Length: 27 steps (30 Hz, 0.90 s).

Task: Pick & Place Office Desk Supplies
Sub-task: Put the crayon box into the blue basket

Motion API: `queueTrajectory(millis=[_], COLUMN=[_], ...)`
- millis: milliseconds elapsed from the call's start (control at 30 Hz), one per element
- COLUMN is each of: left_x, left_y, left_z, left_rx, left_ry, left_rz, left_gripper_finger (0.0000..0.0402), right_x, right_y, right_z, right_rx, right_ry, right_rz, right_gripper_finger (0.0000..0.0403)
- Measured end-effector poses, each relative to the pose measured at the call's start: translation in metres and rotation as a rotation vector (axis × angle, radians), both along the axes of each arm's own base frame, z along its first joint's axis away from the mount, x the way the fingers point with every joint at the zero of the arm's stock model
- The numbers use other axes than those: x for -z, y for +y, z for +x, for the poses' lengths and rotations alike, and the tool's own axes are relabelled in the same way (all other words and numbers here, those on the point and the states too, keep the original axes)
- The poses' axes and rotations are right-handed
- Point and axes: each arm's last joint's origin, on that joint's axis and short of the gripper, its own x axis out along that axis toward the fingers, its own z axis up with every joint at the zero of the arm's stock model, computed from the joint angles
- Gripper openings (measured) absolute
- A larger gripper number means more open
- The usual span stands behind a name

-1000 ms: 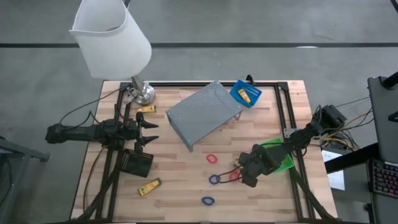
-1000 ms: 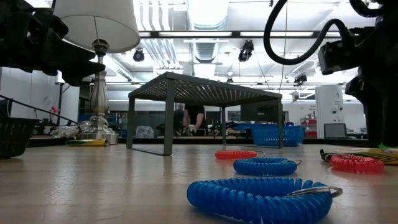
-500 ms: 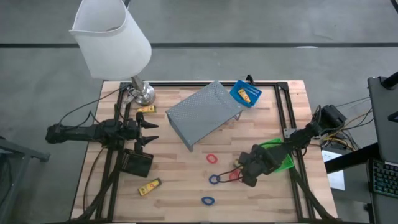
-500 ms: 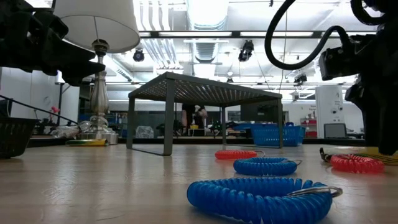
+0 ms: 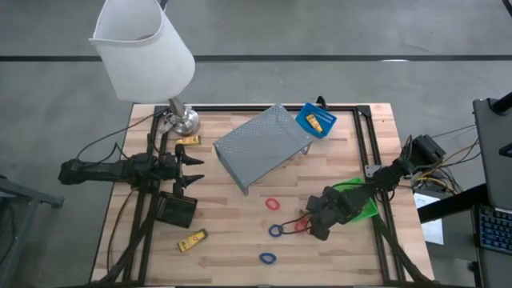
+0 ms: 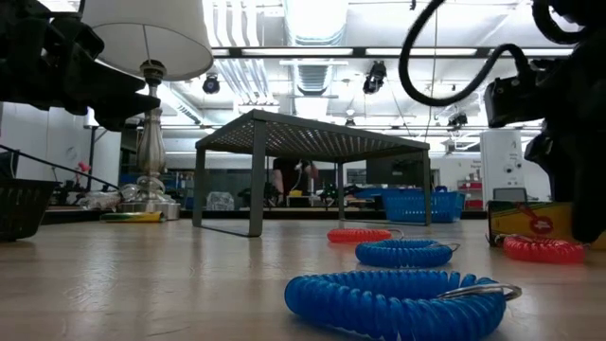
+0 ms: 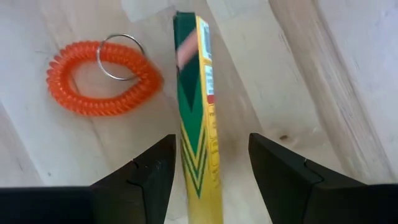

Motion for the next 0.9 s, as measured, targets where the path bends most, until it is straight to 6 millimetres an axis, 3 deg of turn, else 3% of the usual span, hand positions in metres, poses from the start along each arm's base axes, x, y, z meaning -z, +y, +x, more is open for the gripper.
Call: queueTrajectory(millis=[267,900], left_x=[0.0,0.0], left_y=[0.0,0.0], left_z=[0.0,0.0], left_rx=[0.0,0.0], left_ry=[0.0,0.0], left_rz=[0.0,0.0], left_gripper_finger=[0.0253,0.0253], right_x=[0.0045,0.0066], right_y=[0.0011,0.0021], right_z=[0.0007,0.0023], right_rx=[0.0,0.003], right_ry=[0.022,0.035], right_rz=[0.008,0.009], right_gripper_finger=[0.0182,0.0078])
